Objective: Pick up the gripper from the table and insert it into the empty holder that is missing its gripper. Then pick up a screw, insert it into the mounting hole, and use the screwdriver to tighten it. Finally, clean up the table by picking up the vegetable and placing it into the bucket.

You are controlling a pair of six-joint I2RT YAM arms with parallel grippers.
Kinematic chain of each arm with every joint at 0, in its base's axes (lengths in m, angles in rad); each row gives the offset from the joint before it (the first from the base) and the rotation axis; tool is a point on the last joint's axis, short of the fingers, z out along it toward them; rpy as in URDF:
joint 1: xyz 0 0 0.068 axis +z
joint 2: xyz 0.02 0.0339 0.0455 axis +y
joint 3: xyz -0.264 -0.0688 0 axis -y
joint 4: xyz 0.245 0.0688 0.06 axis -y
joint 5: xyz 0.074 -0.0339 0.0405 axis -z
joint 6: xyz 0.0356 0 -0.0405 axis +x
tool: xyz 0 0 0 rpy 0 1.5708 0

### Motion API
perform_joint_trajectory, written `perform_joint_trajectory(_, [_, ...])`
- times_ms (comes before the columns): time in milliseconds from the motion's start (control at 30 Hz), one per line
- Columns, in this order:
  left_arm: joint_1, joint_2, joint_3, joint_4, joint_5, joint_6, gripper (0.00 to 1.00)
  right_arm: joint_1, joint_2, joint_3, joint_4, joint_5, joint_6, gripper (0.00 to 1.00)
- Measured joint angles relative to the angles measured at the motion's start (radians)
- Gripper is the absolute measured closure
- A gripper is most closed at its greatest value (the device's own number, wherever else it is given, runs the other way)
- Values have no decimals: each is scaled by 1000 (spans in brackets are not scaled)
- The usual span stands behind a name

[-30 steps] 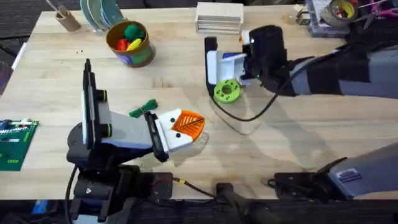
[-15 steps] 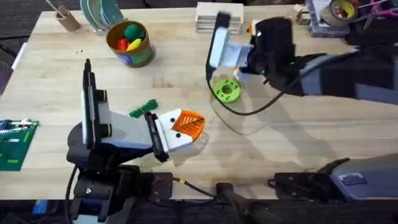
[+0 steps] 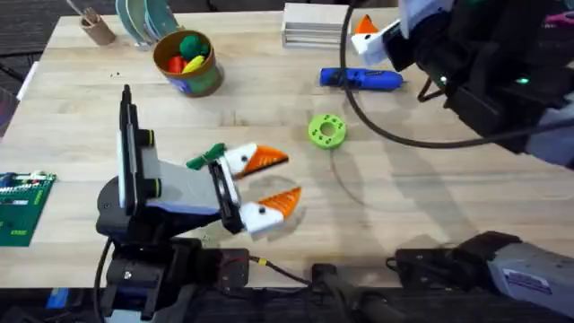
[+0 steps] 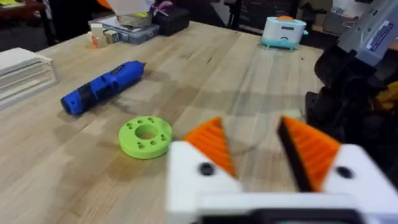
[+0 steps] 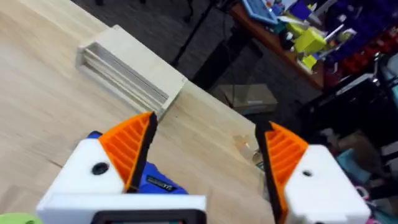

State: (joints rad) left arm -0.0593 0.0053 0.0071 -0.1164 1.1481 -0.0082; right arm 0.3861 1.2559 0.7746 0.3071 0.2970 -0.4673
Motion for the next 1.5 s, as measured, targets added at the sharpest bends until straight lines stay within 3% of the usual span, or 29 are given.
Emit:
perform_joint_trajectory(100, [0, 0, 0, 0, 0, 0, 897, 2, -37, 0, -45, -3, 63, 10])
perform_joint_trajectory(133, [0, 0, 0, 0, 0, 4, 966, 2, -48, 0, -58, -3, 89, 10])
perform_joint_trajectory(167, [0, 0, 0, 0, 0, 7, 903, 3, -56, 0, -68, -3, 112, 10])
perform_joint_trajectory(333, [0, 0, 0, 0, 0, 7, 131, 3, -91, 0, -107, -3, 211, 10])
perform_joint_trajectory(400, [0, 0, 0, 0, 0, 3, 16, 4, -99, 0, -113, -3, 241, 11])
perform_joint_trajectory(733, [0, 0, 0, 5, -20, 2, 9, 44, -101, 0, -117, -6, 307, 9])
perform_joint_trajectory(867, [0, 0, 3, 8, -74, -93, 8, 55, -101, 0, -118, -6, 311, 10])
perform_joint_trajectory(967, [0, 0, 40, -63, -132, -179, 9, 56, -101, 0, -118, -6, 311, 10])
perform_joint_trajectory(1133, [0, 0, 167, -358, -291, -234, 9, 56, -101, 0, -118, -6, 311, 10])
perform_joint_trajectory(1300, [0, 47, 366, -613, -532, -254, 7, 56, -101, 0, -118, -6, 311, 10])
perform_joint_trajectory(1500, [0, 249, 559, -739, -751, -181, 8, 56, -101, 0, -119, -6, 311, 10])
